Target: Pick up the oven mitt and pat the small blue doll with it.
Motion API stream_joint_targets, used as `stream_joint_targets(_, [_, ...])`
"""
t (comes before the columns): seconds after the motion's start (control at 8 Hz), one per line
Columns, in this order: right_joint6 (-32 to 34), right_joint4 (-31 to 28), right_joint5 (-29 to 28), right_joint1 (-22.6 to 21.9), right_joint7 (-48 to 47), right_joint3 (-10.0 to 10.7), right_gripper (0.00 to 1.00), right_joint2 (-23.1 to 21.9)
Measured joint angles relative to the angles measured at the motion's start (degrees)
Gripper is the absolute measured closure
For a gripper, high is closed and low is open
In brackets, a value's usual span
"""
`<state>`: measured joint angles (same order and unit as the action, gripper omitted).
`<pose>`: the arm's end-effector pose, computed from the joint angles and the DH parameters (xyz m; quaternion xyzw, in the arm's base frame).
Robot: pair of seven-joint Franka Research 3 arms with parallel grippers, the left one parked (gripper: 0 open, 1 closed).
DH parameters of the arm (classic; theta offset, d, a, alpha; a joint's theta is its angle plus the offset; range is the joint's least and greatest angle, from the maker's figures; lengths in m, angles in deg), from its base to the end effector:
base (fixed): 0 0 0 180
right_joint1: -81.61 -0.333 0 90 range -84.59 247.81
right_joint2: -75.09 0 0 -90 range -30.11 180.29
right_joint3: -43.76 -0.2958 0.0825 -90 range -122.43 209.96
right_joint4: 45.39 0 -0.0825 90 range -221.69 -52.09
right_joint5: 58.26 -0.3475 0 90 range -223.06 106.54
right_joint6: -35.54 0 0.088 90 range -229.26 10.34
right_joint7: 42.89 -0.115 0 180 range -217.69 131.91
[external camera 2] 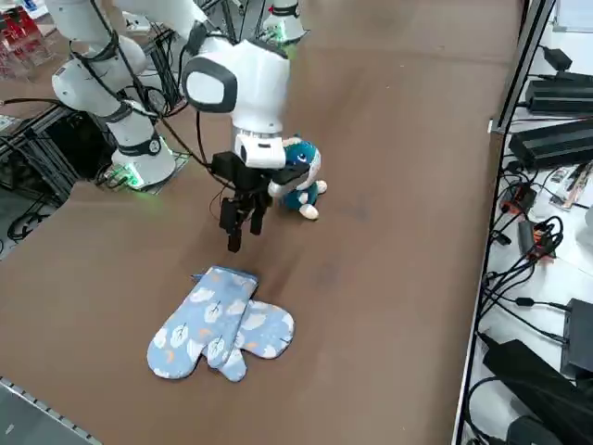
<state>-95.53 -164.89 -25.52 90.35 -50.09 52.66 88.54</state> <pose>0.5170 -0.1792 0.3127 0.9736 -0.0198 -0.0379 0.2244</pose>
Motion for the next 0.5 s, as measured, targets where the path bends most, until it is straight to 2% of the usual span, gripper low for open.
stream_joint_targets(0.25, [-5.2, -2.8, 0.9, 2.1, 0.0, 0.0, 0.08, 1.5])
stream_joint_targets(0.5, [-7.6, -3.4, 1.0, 2.6, -1.3, 0.0, 0.13, 3.4])
